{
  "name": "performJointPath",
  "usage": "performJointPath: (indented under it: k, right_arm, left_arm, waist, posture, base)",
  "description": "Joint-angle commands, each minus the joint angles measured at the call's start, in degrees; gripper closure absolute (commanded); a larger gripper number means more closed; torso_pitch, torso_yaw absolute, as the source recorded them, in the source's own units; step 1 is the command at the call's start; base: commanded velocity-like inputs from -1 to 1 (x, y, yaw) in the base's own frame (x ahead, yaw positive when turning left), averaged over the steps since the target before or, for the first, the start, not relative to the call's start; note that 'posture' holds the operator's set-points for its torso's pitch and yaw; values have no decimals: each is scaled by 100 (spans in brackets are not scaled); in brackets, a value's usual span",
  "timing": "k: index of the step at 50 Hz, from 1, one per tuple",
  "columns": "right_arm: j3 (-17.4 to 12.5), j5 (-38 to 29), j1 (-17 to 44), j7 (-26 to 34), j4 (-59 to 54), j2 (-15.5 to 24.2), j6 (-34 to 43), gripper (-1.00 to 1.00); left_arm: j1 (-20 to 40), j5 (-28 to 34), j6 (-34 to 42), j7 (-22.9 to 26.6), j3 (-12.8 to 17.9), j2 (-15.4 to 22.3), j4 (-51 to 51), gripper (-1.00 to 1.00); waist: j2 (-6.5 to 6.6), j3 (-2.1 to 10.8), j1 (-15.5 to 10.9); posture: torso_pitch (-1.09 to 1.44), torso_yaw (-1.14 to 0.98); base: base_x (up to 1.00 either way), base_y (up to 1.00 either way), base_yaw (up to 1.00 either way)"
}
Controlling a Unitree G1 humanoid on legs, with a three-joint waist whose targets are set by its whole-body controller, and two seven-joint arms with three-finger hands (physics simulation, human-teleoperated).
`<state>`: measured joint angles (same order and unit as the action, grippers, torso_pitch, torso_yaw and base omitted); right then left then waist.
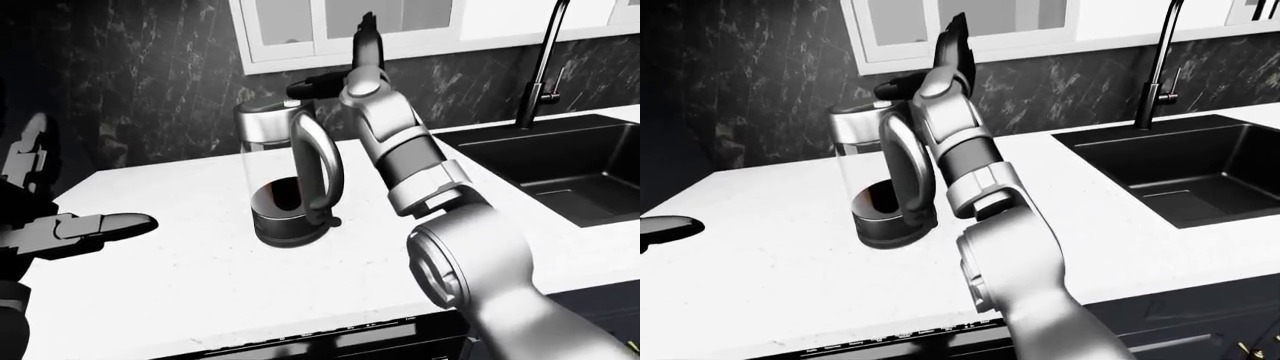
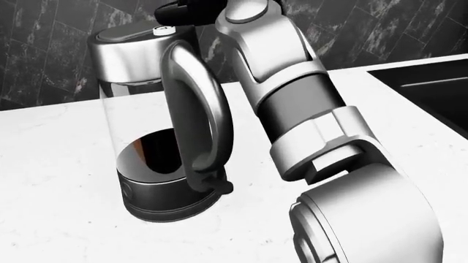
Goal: Press the button to open the lid of the electric kettle.
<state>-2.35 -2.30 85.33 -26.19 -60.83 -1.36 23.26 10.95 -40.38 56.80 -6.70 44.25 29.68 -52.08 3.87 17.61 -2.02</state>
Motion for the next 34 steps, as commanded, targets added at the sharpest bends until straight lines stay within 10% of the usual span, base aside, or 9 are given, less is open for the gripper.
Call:
performJointPath:
  k: [1,34]
  right_arm:
    - [-4,-65,240,-2,193,57,-149,-100]
    - [179,-891,126,95,220,41,-365,-100]
  left_arm:
    - [107,24,-146,-6,40,90,-48,-100]
    - [69,52,-155,47,67,33,-86,-100]
  waist:
    - [31,27,0]
    - [29,32,-13]
  posture:
    - [-48,0]
    - [-48,0]
  base:
    - [0,0,0]
    - [0,0,0]
